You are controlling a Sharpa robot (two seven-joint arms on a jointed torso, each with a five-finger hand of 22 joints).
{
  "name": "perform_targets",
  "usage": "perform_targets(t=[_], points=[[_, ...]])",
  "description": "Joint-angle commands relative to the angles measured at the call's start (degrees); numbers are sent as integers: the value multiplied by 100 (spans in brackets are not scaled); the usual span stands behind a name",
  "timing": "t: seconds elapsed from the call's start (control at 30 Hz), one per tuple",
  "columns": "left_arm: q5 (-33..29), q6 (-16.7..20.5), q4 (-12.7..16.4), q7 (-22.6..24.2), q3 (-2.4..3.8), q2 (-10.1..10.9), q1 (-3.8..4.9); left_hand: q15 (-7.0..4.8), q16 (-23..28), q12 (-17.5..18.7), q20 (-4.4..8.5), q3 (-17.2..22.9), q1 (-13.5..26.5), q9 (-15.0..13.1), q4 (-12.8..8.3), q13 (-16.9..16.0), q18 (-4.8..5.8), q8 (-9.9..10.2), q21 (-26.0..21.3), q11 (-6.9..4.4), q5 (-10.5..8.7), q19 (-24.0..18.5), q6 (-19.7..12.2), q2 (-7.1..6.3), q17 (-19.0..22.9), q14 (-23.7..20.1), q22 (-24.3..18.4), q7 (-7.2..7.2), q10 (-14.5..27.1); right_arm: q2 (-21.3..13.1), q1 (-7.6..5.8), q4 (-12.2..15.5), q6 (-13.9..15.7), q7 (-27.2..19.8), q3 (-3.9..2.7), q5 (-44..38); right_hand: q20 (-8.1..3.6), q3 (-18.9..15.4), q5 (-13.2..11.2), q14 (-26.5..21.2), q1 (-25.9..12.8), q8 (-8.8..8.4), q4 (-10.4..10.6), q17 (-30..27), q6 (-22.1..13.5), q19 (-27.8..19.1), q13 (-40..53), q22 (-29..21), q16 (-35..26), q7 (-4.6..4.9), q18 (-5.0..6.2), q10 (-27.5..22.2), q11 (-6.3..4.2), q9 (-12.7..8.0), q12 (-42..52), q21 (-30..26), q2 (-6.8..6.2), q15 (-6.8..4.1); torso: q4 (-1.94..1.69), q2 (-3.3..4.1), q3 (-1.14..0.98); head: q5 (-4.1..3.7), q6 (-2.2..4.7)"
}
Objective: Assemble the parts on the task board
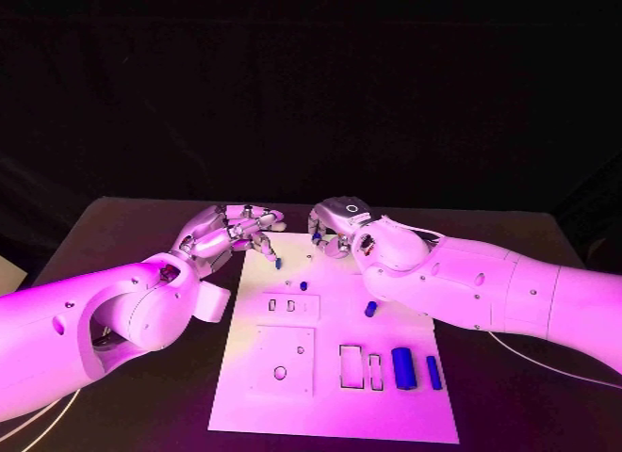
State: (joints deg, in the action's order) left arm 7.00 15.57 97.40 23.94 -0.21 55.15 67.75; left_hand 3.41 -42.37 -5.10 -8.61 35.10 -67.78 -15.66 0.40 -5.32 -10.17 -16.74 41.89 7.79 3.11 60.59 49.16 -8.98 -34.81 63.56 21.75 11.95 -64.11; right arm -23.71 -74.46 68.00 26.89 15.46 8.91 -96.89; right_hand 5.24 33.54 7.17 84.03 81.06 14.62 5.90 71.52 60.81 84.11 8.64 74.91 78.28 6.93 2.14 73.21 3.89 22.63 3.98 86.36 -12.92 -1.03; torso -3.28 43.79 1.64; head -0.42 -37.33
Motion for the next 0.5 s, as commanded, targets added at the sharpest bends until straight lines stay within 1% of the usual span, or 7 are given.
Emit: perform_targets(t=[0.03,0.17,0.2,0.37,0.5], points=[[-22,-102,6,58,4,-14,13,6,-23,28,4,29,-29,-9,-10,-7,-19,29,37,13,11,-28,-48,9,-5,-31,5,7,1,18,13,-18,-137,-69,4,-50,-40,-9,33,273,-20,27,-35,-4,14,287,60,1011,-7,2,-96,118,-85,5,32,36,-19,-25,-4,8,6,-1,-7],[-22,-102,4,56,4,-15,18,6,-23,28,4,29,-29,-9,-10,-7,-19,29,37,13,11,-28,-48,9,-5,-31,5,7,1,32,30,-35,-163,-96,8,-26,-38,-11,30,272,-38,24,-30,-10,10,281,64,1004,-9,2,-94,115,-84,9,27,31,-24,-24,-2,9,3,4,-16],[-22,-102,3,56,4,-16,18,6,-23,28,4,29,-29,-9,-10,-7,-19,29,37,13,11,-28,-48,9,-5,-31,5,7,1,37,34,-43,-167,-100,8,-24,-38,-11,30,272,-38,24,-30,-10,10,281,64,1004,-9,2,-94,115,-84,9,27,31,-24,-24,3,7,-1,12,-21],[-20,-106,1,55,4,-24,21,6,-23,28,4,29,-29,-9,-10,-7,-19,29,37,13,11,-28,-48,9,-5,-31,5,7,1,65,51,-72,-181,-118,11,-16,-37,-13,27,271,-51,20,-27,-13,3,273,65,991,-10,2,-91,110,-82,11,21,22,-29,-23,-2,7,2,15,-21],[-20,-111,-1,55,4,-27,22,6,-23,28,4,29,-29,-9,-10,-7,-19,29,37,13,11,-28,-48,9,-5,-31,5,7,1,94,63,-103,-179,-112,12,-14,-36,-15,25,270,-60,17,-26,-16,-2,273,66,991,-11,3,-90,105,-81,13,17,22,-35,-22,-4,8,1,25,-25]])
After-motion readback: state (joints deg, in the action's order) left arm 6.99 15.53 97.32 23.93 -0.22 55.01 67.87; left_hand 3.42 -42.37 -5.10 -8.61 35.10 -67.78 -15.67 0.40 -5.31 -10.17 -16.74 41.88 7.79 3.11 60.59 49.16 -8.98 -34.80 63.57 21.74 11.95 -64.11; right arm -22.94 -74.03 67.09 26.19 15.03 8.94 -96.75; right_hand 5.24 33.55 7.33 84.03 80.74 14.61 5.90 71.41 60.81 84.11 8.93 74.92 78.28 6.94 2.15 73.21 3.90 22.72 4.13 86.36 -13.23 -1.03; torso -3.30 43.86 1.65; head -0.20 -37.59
